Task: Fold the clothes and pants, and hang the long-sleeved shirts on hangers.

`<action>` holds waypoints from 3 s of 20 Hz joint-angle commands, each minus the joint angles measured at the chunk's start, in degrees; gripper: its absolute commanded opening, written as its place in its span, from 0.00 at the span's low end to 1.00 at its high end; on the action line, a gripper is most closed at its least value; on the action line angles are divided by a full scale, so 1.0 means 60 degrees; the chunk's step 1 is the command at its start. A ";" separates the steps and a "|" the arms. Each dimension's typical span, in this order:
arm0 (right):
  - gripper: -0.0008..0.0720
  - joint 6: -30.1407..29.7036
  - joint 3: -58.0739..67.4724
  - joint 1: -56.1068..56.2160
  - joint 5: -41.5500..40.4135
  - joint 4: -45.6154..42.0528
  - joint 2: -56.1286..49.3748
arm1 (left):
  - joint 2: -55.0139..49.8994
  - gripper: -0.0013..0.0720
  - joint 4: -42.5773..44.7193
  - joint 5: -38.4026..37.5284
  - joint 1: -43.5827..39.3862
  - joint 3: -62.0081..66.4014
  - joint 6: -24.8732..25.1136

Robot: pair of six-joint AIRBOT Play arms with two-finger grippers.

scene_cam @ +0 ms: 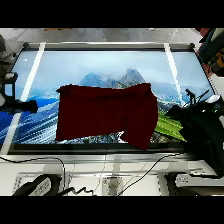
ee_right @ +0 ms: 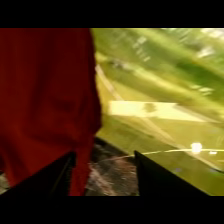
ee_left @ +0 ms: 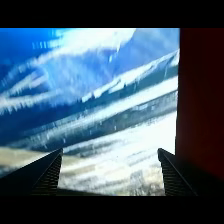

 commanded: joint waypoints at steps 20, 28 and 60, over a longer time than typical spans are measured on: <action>0.03 -0.2084 -0.1413 0.0860 -0.1945 0.2011 -0.0816 | -0.2120 0.85 -0.3286 -0.2674 0.2940 -0.2710 0.3515; 0.03 -0.2080 -0.1413 0.0860 -0.1934 0.2022 -0.0816 | -0.2226 0.57 -0.5858 -0.0131 0.2758 -0.4135 0.4014; 0.03 -0.0871 0.4579 0.0856 -0.3268 0.2189 0.9690 | 0.5005 0.03 -1.0357 0.4696 0.3162 0.3574 0.4156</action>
